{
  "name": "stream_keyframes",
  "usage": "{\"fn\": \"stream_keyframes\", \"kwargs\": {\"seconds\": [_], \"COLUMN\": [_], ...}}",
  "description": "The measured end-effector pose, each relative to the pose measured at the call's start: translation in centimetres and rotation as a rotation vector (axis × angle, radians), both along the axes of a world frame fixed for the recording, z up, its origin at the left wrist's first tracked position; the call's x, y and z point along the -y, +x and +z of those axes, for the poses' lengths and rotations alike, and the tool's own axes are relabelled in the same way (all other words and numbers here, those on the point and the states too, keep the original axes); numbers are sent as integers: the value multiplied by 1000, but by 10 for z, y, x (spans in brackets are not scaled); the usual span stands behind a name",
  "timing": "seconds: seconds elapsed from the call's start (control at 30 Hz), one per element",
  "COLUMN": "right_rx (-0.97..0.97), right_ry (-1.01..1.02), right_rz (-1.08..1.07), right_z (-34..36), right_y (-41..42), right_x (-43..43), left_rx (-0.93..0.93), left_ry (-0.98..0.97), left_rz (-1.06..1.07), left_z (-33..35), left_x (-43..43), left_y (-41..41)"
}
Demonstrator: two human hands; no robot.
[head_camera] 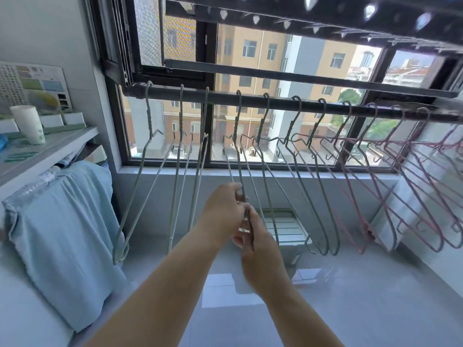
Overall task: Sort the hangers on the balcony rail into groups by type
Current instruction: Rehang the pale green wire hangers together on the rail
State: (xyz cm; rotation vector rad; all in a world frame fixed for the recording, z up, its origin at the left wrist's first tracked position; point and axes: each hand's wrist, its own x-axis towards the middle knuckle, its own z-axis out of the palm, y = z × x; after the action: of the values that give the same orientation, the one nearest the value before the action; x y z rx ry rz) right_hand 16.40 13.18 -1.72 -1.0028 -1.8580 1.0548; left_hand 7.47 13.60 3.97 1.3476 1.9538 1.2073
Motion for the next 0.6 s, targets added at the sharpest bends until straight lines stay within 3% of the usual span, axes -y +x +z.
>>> {"fn": "stream_keyframes", "kwargs": {"seconds": [0.33,0.43,0.53,0.6], "right_rx": [13,171,149,130], "right_ry": [46,175,435,415], "right_rz": [18,-2,-167,-248], "right_z": [7,16,28,31], "right_y": [9,20,38,48], "right_x": [-2,1,-6,-19], "left_rx": [103,34,-112,-223], "left_ry": [18,14,-7,62], "left_rz": [-23,7,54,96], "left_z": [0,-1,3,9], "left_x": [-6,-6,-5,-4], "left_y": [5,8,11,17]}}
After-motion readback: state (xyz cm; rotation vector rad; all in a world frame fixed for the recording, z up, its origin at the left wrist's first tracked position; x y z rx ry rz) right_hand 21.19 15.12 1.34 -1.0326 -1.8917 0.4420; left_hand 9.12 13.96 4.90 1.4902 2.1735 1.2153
